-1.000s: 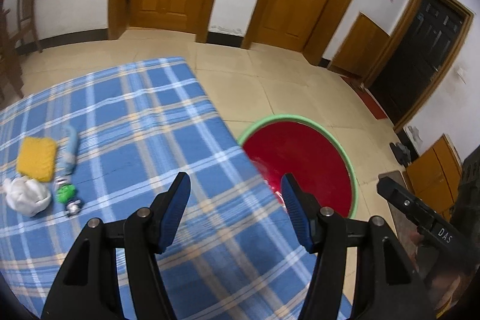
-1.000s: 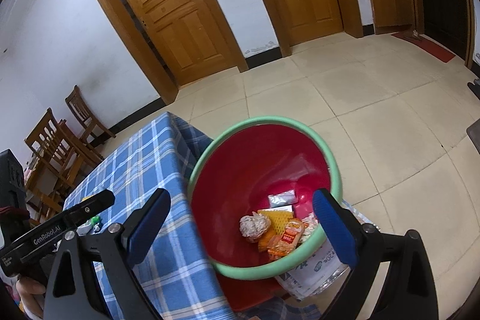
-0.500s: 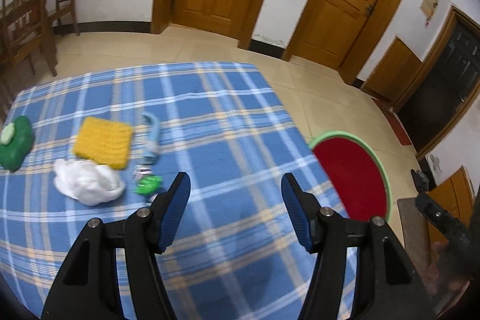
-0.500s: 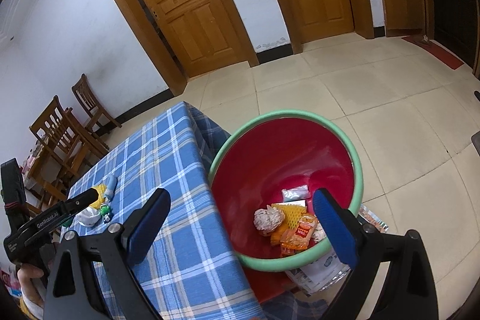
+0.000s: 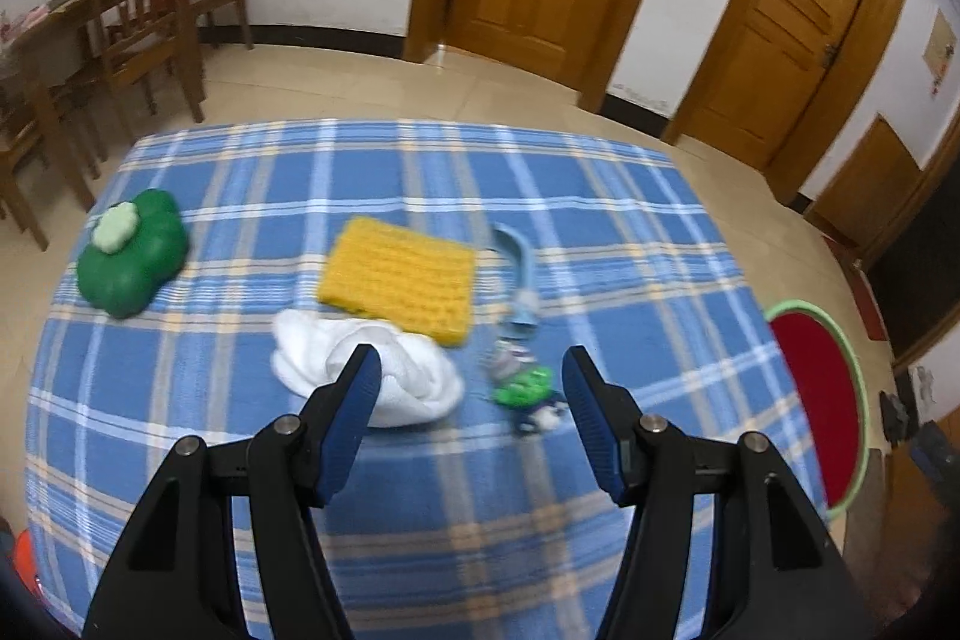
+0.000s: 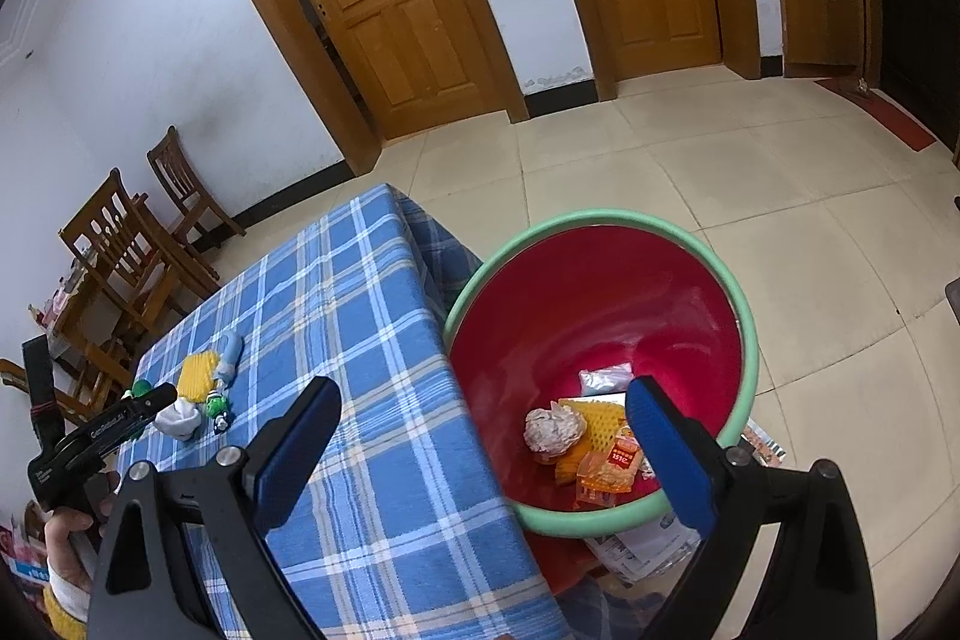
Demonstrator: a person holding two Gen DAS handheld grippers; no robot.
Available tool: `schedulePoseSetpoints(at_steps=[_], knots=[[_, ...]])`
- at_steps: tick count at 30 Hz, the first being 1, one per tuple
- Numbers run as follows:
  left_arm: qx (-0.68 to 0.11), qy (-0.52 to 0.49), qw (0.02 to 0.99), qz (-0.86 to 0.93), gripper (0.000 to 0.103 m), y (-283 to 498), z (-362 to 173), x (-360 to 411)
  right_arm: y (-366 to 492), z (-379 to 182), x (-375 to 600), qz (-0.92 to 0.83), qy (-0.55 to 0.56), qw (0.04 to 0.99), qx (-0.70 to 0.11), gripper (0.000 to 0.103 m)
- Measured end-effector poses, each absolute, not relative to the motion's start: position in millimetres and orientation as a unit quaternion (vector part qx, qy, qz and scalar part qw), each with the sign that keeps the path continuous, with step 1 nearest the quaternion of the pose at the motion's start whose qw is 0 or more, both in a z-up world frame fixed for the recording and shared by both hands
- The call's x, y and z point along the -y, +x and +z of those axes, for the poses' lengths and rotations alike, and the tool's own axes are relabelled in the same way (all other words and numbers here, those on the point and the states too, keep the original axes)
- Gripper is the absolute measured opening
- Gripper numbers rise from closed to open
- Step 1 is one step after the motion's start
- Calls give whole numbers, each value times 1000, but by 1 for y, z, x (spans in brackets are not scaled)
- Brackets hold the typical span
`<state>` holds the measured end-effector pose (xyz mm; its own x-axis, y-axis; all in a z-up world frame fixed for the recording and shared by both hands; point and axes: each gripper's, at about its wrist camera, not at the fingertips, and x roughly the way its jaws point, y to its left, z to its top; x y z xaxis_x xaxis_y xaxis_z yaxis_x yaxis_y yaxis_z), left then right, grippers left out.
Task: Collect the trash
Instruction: 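Move both grippers back over the table toward the white cloth, then grasp the white cloth with the left gripper and lift it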
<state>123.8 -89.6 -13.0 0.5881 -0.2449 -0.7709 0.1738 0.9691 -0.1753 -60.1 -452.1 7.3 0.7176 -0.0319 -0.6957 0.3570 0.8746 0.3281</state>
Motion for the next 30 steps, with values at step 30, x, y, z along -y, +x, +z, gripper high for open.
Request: schedulePoseSetpoints(at_steps=[30], knots=[[-448, -112, 884, -69, 32, 134, -46, 29, -56, 16, 433, -86, 211, 900, -371, 98]])
